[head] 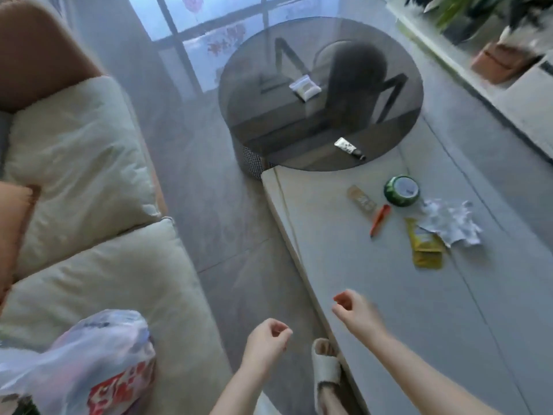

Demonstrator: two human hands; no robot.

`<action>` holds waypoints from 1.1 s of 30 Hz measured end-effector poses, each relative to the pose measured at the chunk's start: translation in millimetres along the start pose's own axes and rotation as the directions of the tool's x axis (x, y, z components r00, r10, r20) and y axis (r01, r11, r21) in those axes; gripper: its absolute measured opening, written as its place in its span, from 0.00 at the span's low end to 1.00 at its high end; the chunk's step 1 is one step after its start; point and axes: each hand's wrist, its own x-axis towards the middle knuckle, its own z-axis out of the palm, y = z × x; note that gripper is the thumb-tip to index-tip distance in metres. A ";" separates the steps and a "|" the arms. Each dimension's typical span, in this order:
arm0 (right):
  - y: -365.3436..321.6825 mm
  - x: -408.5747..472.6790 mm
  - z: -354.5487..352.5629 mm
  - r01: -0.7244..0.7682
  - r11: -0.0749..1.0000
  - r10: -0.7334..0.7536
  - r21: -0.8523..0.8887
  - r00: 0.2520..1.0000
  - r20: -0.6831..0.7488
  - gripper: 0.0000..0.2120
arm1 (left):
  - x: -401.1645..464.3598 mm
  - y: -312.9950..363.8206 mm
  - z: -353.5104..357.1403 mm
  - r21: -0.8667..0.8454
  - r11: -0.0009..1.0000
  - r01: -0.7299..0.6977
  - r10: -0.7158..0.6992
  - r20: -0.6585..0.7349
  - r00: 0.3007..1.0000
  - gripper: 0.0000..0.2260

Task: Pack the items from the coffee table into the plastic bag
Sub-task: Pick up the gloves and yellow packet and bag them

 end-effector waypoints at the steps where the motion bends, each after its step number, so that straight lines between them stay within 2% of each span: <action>1: 13.6 5.8 -15.3 -0.023 1.000 0.023 0.016 1.000 -0.017 0.10 | 4.9 13.6 12.1 0.052 0.999 -0.012 0.011 0.018 1.000 0.03; 7: 89.4 36.8 -91.9 -0.146 0.983 0.159 0.112 0.980 -0.118 0.11 | 38.5 84.6 82.4 0.274 0.956 -0.100 0.069 0.122 0.990 0.03; 15: 165.8 75.8 -154.2 -0.240 0.954 0.279 0.179 0.929 -0.243 0.14 | 78.2 147.4 157.1 0.515 0.833 -0.202 0.084 0.244 0.966 0.01; 19: 192.2 105.8 -168.9 -0.298 0.938 0.337 0.178 0.903 -0.265 0.19 | 110.3 187.6 186.6 0.607 0.726 -0.324 0.173 0.295 0.940 0.12; 24: 215.9 159.1 -188.7 -0.352 0.925 0.379 0.142 0.871 -0.312 0.27 | 167.8 236.7 238.3 0.647 0.615 -0.451 0.272 0.363 0.891 0.16; 27: 219.2 196.5 -205.4 -0.357 0.924 0.383 0.139 0.856 -0.347 0.32 | 196.7 254.8 269.0 0.585 0.698 -0.412 0.244 0.347 0.906 0.18; 30: 219.8 235.3 -211.0 -0.327 0.935 0.353 0.136 0.849 -0.393 0.31 | 222.4 255.9 296.2 0.497 0.822 -0.277 0.149 0.282 0.948 0.21; 33: 222.1 264.6 -207.0 -0.308 0.951 0.273 0.004 0.838 -0.473 0.31 | 237.0 251.8 312.2 0.496 0.846 -0.197 0.114 0.193 0.974 0.21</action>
